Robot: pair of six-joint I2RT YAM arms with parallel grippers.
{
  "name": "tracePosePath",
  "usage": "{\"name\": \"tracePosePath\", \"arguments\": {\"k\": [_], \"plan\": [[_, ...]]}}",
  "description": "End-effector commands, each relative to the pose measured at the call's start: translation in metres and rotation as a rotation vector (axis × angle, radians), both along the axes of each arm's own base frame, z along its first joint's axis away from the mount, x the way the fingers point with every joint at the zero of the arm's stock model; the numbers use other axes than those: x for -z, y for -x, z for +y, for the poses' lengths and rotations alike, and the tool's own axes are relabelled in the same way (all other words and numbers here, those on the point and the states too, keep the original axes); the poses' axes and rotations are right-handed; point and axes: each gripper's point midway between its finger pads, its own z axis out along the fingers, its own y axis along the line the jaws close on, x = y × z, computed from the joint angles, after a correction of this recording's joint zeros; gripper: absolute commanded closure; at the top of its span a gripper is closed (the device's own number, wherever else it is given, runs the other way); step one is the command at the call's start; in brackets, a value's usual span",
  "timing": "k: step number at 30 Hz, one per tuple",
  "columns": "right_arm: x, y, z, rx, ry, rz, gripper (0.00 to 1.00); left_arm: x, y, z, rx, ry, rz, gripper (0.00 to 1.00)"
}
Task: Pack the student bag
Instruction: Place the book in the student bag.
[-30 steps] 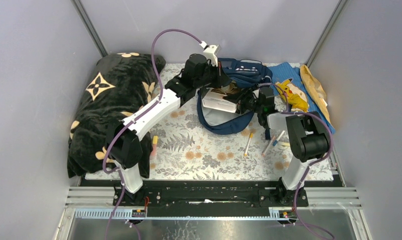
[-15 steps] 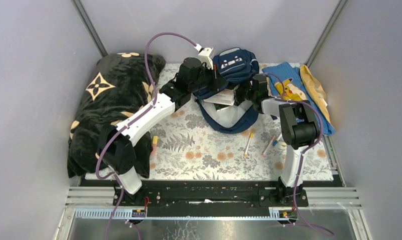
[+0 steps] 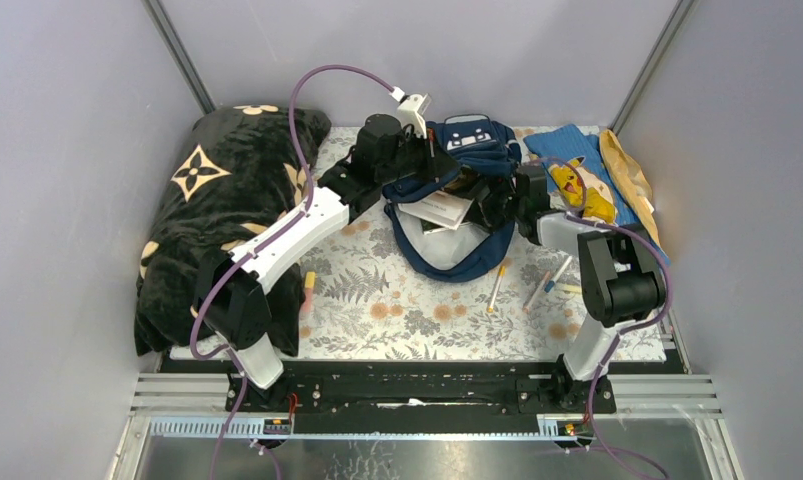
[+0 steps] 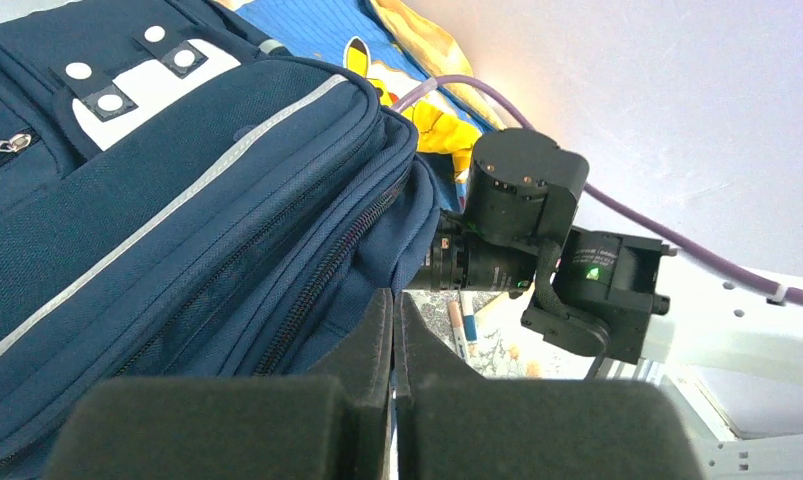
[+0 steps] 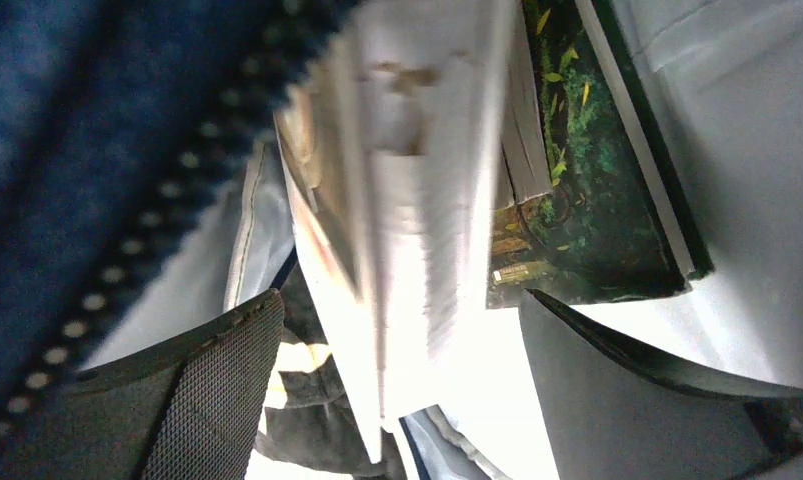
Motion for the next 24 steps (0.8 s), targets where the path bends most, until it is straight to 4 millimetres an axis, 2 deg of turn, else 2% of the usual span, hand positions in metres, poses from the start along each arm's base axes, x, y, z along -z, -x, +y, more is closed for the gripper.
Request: {"name": "tracePosePath", "arguments": {"k": [1,5,11,16,19,24], "plan": [[-0.033,0.005,0.011,-0.046,-0.146,-0.159,0.07,-0.065,0.010,-0.006,0.046,0.148,-0.147,1.00],[-0.028,0.014,0.019,-0.079,-0.232,-0.180,0.09,-0.063,0.010,-0.008,0.051,0.151,-0.137,1.00],[-0.017,0.033,0.026,-0.101,-0.197,-0.185,0.09,-0.056,0.008,-0.008,0.054,0.133,-0.132,1.00],[-0.020,0.029,0.037,-0.116,-0.243,-0.210,0.13,-0.051,0.006,-0.008,0.044,0.120,-0.126,1.00],[-0.017,0.024,0.045,-0.119,-0.274,-0.209,0.22,-0.048,0.005,-0.007,0.042,0.116,-0.121,1.00],[-0.017,0.032,0.049,-0.152,-0.286,-0.194,0.49,-0.047,0.005,-0.007,0.048,0.105,-0.122,1.00]]}}
